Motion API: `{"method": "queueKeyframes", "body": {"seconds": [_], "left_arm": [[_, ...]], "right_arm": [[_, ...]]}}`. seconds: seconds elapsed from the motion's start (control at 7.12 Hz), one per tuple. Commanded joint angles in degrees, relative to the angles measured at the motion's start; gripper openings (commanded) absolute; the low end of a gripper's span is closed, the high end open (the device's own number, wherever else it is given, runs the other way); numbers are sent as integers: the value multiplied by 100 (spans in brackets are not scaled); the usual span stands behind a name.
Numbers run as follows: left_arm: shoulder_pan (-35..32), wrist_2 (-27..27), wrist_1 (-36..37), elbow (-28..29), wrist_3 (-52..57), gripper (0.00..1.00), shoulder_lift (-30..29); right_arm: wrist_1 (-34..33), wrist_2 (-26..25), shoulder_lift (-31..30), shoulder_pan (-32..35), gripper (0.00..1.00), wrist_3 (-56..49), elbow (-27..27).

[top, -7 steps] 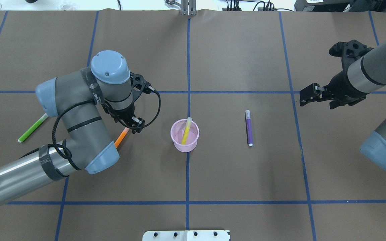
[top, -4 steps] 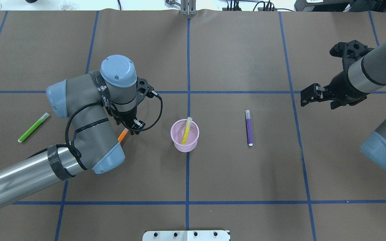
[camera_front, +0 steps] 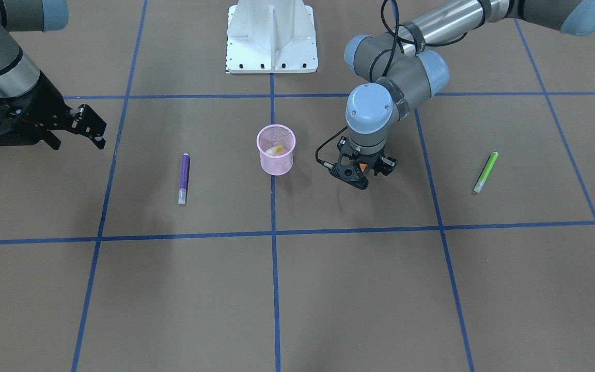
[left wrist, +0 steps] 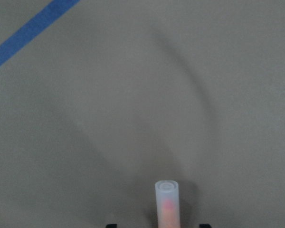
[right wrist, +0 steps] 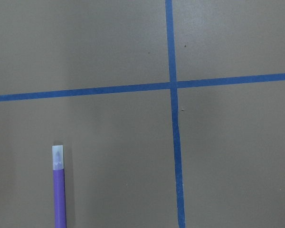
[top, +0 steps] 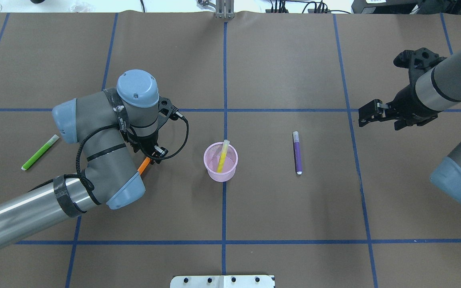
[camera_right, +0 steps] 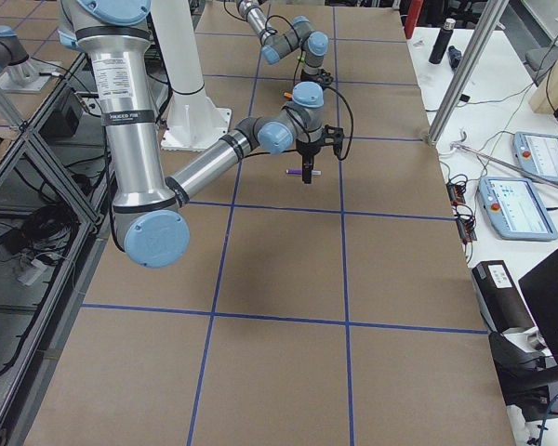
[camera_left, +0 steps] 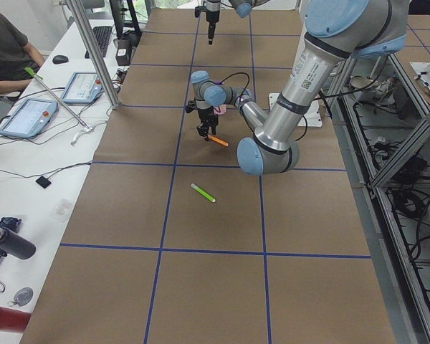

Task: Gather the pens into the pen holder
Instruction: 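Close the left gripper on the orange pen and lift it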

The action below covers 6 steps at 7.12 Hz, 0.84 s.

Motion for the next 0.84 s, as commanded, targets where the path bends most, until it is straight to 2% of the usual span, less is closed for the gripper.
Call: {"method": "queueKeyframes", "body": {"seconds": [0.0,0.56,0.7], "left_arm": [[2,-9,-5,4,-3,58,11],[19,-35,4,39,-3,48,11],[19,-35,4,39,-3,37,20]], "right_arm": [[26,0,-4,0,100,9,5],[26,0,67,0,100,62,5],[26,0,67,0,100,71,14]]}}
